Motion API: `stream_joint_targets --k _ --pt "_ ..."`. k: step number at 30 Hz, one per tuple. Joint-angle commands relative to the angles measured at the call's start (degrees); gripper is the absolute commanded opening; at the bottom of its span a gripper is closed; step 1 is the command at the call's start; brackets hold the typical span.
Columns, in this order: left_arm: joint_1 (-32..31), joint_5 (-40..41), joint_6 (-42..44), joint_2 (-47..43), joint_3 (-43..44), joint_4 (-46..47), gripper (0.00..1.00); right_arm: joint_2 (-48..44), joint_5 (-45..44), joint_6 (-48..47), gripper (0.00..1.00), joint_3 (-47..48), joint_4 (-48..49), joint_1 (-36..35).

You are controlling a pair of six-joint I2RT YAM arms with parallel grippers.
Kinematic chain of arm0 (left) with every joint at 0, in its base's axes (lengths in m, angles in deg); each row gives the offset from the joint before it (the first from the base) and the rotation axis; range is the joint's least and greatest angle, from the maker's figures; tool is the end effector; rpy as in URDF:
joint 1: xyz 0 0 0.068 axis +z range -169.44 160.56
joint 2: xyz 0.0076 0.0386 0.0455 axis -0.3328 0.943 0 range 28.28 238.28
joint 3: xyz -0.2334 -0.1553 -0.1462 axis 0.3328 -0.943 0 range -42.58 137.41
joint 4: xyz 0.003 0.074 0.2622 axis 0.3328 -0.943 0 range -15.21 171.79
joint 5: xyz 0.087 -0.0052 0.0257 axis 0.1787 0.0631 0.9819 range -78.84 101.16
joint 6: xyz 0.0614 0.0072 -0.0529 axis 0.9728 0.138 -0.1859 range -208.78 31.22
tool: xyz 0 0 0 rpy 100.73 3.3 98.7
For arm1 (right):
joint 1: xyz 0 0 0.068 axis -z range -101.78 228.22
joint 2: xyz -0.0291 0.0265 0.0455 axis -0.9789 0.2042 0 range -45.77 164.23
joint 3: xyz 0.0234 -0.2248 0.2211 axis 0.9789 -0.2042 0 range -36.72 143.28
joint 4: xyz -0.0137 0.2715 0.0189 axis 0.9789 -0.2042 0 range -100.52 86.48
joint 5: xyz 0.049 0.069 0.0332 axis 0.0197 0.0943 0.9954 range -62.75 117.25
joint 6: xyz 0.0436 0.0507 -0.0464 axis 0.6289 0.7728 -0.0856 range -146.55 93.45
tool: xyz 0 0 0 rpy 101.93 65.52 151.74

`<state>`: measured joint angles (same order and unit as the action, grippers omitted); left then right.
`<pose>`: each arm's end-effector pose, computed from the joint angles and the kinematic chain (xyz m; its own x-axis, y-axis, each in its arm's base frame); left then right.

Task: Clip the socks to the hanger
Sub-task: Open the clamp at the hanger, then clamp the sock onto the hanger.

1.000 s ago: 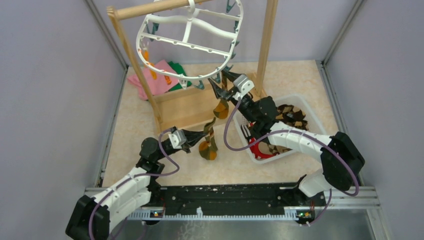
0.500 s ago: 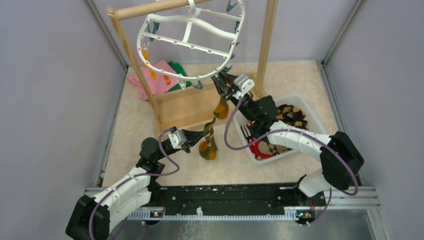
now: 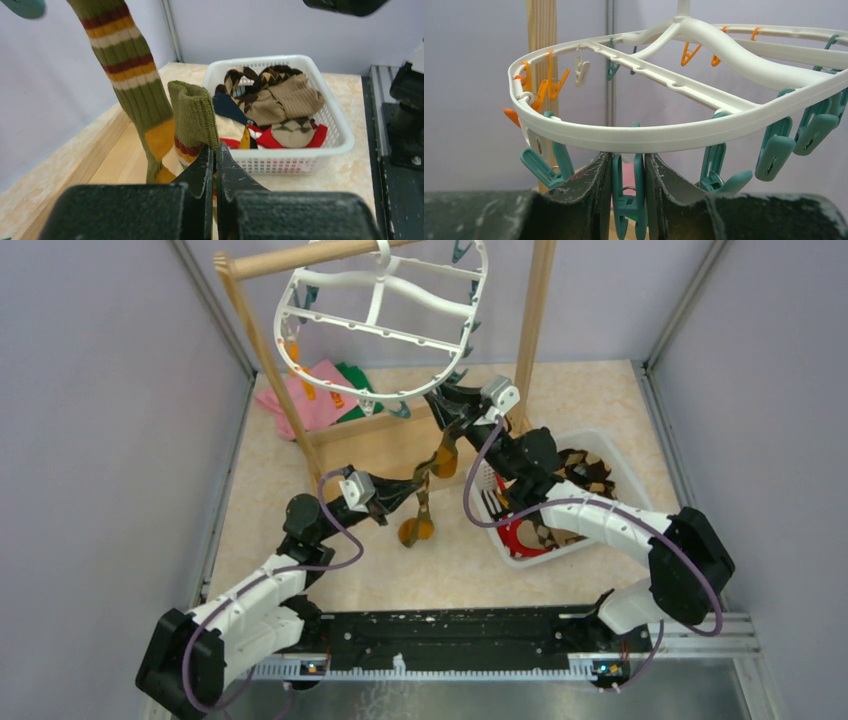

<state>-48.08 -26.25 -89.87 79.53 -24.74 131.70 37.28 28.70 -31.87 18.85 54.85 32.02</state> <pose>0.1540 -0.1329 0.2998 0.2324 -0.1441 -0.9619 0.8965 0.4152 0.1544 0.2493 0.2626 0.4288 0.4222 0.3063 -0.8532 -0.7004 0.7078 -0.0925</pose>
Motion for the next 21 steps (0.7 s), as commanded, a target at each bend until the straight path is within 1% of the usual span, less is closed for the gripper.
stream_joint_targets --k 1,7,10,15,17,21 --pt "-0.23 1.77 -5.41 4.32 6.82 3.84 0.00 -2.90 -0.94 8.09 0.09 1.69 -3.24 0.46" --pt "-0.27 2.47 -11.30 10.60 13.39 4.52 0.00 -3.08 -1.19 10.30 0.08 2.62 -5.87 0.49" --pt "-0.27 4.24 -15.04 13.14 15.08 5.20 0.00 -2.91 -3.38 11.96 0.07 3.27 -7.95 0.47" --pt "-0.27 3.01 -18.11 14.81 14.32 8.34 0.00 -2.85 -3.16 13.13 0.07 3.89 -9.05 0.40" --pt "-0.19 3.54 -19.65 14.72 13.37 10.64 0.00 -3.11 -2.91 13.39 0.07 3.84 -9.02 0.48" --pt "-0.09 1.51 -21.00 14.22 11.61 14.30 0.00 -3.79 -2.34 13.74 0.07 3.46 -9.21 0.42"
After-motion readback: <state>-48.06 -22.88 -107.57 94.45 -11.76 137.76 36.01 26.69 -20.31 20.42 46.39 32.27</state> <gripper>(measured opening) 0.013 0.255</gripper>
